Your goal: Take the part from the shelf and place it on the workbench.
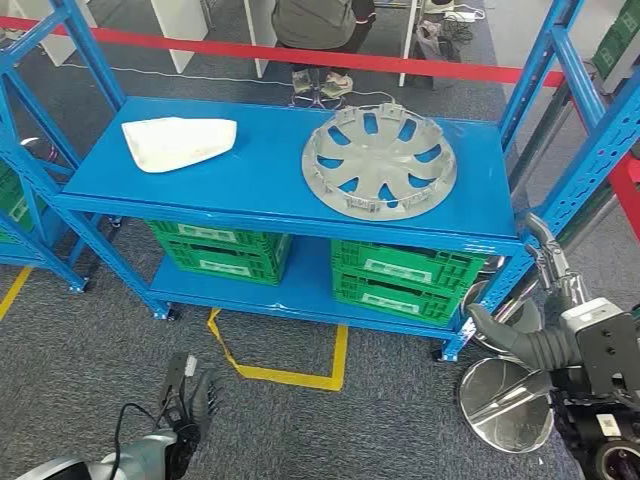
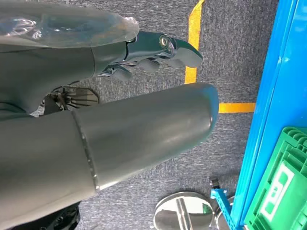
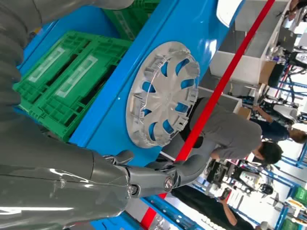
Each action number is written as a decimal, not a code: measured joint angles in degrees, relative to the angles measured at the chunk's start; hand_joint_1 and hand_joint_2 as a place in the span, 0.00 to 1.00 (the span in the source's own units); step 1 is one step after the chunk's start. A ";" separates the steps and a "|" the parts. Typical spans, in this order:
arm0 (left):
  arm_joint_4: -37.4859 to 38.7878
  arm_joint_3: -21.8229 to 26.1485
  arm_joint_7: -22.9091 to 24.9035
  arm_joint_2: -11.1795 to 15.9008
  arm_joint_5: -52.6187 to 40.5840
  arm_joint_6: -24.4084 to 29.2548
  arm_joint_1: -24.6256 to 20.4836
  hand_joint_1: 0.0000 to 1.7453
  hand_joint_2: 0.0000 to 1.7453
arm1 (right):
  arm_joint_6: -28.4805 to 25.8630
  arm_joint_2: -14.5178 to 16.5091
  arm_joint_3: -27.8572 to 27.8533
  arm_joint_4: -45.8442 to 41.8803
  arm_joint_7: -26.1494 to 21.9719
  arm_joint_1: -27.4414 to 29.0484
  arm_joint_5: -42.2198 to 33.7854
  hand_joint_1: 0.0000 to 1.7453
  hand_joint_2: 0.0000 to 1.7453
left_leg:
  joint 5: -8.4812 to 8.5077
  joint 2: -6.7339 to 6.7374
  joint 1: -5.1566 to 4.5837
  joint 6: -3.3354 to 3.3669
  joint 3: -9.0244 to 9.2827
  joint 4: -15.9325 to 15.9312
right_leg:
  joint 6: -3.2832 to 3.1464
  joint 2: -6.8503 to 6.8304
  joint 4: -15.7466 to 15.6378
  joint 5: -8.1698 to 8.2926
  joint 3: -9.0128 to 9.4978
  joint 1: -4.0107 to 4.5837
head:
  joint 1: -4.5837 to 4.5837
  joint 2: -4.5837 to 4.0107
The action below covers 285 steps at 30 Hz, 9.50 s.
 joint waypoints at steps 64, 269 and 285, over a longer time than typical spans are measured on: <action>0.00 0.05 0.11 0.76 1.44 -0.69 0.03 0.00 0.00 | 2.41 -2.78 1.56 2.38 2.35 -5.68 -3.31 0.00 1.00 | -3.10 3.14 0.33 -0.04 4.84 -1.19 | 2.51 -6.18 4.68 1.07 -3.85 -1.81 | 1.10 0.00; -0.01 2.48 -2.63 1.31 0.53 0.33 1.88 0.00 0.00 | 20.87 -8.12 20.42 18.05 31.04 -21.60 -1.59 0.00 1.00 | 1.18 -0.56 0.94 -1.95 -0.46 -0.53 | -0.73 -3.68 1.48 -0.13 -0.90 -0.45 | -0.04 0.00; -0.01 2.95 -2.26 0.70 -0.03 0.79 1.58 0.00 0.00 | 21.30 -8.92 27.89 19.62 27.75 -25.76 -5.70 0.00 1.00 | 1.17 -0.57 0.95 -1.94 -0.50 -0.53 | -0.72 -3.71 1.48 -0.13 -0.89 -0.45 | -0.04 0.00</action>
